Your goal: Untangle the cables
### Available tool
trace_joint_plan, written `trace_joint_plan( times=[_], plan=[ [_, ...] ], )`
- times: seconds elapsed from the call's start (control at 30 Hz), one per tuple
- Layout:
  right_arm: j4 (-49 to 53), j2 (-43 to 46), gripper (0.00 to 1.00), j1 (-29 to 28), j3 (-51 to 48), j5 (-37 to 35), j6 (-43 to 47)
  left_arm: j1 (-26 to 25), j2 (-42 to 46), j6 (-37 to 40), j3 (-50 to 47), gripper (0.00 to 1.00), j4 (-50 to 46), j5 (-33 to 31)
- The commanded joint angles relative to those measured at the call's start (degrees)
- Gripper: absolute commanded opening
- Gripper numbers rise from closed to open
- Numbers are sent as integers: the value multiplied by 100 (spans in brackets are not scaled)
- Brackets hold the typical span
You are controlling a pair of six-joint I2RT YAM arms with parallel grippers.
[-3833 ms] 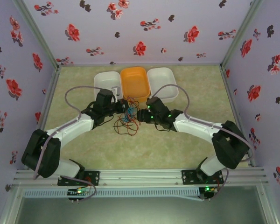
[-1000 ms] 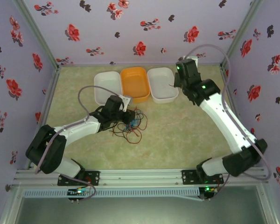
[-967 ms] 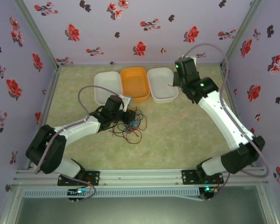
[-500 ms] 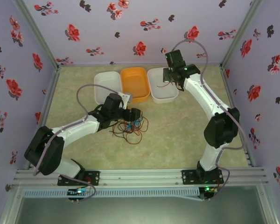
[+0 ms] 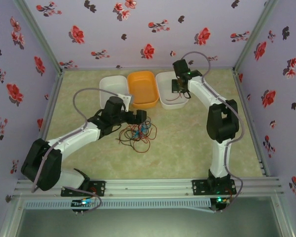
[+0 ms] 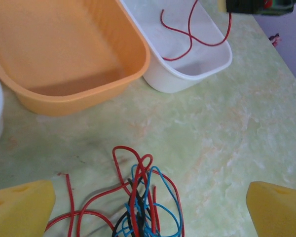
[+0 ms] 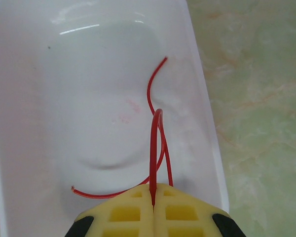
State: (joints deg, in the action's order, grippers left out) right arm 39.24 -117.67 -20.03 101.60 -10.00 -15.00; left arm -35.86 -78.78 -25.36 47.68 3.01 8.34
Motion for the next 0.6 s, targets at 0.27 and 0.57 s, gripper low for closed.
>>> trace_joint_plan(
  times=[0.27,0.57],
  plan=[
    [-101,-375,19,122,46,137,-134,210,484,-326,-230,100,-126,-401],
    [-46,-197,48,120,188,461,-143,237,546,-381,-277,100,-245,-437]
  ],
)
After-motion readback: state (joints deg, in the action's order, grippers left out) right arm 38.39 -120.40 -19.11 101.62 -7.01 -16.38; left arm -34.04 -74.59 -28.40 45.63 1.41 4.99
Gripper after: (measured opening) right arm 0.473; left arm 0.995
